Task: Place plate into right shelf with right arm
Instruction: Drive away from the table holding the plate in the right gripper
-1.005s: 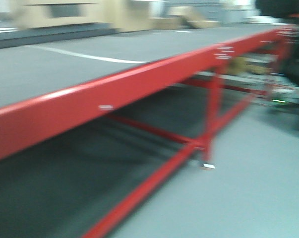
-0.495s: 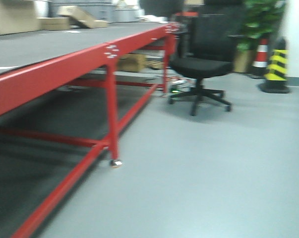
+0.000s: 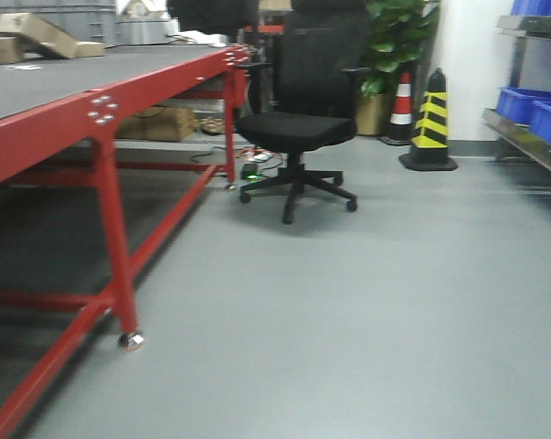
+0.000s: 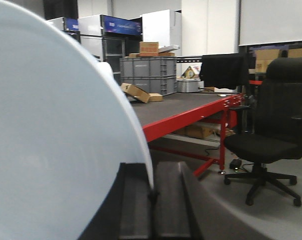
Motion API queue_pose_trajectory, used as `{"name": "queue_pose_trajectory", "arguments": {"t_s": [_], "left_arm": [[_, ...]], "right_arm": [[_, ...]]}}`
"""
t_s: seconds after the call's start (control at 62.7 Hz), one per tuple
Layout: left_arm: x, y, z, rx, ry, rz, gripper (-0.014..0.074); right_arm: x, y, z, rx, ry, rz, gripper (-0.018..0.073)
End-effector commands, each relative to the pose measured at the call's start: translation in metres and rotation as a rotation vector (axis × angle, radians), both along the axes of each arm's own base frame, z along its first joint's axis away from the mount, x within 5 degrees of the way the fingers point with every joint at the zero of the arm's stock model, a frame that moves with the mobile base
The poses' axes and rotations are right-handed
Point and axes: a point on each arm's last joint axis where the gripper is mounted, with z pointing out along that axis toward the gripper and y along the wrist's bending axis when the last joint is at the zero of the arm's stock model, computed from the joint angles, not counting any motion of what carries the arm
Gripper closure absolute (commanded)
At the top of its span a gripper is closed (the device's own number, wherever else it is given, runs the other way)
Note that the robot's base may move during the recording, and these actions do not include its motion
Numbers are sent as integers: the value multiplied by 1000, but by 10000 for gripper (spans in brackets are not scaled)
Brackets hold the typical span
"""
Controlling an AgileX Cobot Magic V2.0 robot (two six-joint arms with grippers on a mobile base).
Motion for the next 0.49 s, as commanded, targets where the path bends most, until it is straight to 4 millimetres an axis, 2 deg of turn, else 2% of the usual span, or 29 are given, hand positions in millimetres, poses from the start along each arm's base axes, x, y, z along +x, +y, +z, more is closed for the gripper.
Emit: {"name": "queue_pose_trajectory", "arguments": {"t_s": [0.0, 0.479], "left_arm": [[0, 0, 5, -13, -78, -7, 643], [0, 0, 5, -13, -78, -7, 643]], "right_arm": [[-3, -1, 17, 45, -103, 2, 503], [-3, -1, 17, 45, -104, 2, 503]]}}
